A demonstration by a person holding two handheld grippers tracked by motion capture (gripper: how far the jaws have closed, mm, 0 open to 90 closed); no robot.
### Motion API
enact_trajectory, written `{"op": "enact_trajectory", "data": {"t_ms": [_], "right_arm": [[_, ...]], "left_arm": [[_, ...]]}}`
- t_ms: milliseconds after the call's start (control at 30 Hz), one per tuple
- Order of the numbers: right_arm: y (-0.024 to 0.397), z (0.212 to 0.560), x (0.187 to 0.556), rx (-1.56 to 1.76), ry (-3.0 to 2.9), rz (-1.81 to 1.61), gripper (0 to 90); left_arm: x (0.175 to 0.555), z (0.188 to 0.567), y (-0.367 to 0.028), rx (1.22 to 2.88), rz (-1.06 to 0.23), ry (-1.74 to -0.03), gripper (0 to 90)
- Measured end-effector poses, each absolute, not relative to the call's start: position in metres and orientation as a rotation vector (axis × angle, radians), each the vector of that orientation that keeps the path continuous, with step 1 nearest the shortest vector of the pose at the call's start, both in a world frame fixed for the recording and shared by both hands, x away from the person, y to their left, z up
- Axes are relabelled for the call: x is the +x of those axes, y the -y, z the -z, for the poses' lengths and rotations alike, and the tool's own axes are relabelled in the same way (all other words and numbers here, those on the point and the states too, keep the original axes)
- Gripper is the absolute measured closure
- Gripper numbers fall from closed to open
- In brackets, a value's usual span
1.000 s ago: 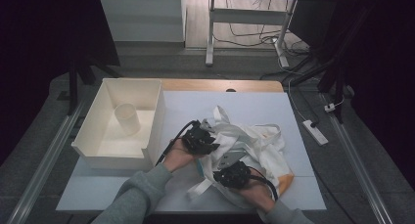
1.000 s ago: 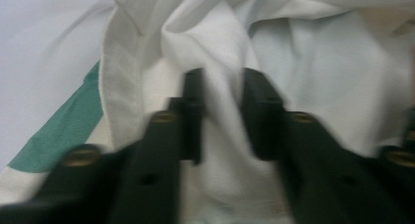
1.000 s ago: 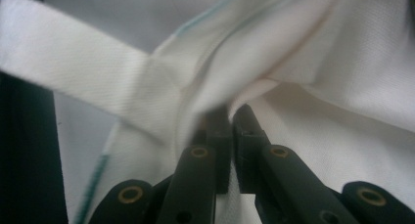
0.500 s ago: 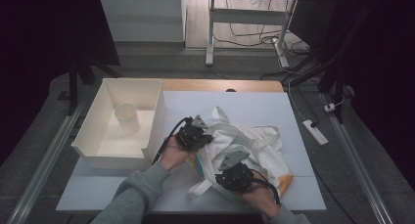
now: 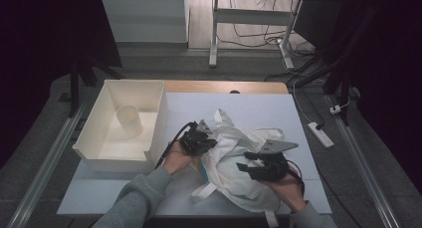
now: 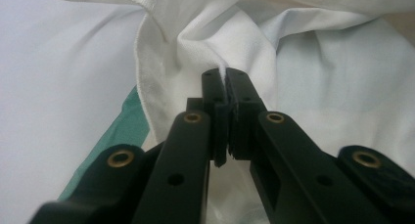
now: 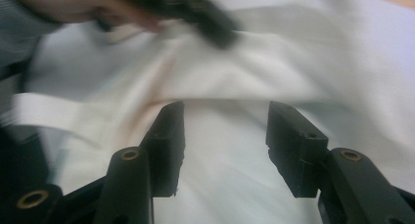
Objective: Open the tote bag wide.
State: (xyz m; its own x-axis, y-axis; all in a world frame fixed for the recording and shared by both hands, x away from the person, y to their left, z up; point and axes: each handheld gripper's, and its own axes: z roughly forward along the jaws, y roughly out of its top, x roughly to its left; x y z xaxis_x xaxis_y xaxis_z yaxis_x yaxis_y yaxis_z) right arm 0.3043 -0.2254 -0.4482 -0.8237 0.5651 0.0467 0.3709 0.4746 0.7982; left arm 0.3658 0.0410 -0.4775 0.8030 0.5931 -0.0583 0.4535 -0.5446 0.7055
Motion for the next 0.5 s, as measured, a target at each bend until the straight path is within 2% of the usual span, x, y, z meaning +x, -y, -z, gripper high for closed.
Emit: {"op": "enact_trajectory", "data": {"t_ms": [233,367,400,467,500], "right_arm": [[0.249,0.451,0.31,0.912,-2.473,-0.879,44.5],[0.258,0.464,0.314,0.923,-2.421,-0.691,47.5],[0.262,0.466,0.316,0.938,-2.429,-0.696,55.3],[0.27,0.465,0.319,0.958,-2.433,-0.732,79.5],[0.274,0.463,0.319,0.96,-2.428,-0.738,85.6]], "left_arm": [[0.367,0.478,-0.042,2.241,-0.222,-0.769,86.9],[0.367,0.478,-0.043,2.241,-0.217,-0.768,86.8],[0.367,0.478,-0.043,2.242,-0.217,-0.768,86.8],[0.368,0.478,-0.044,2.242,-0.217,-0.769,86.9],[0.368,0.478,-0.045,2.241,-0.215,-0.77,86.8]]}}
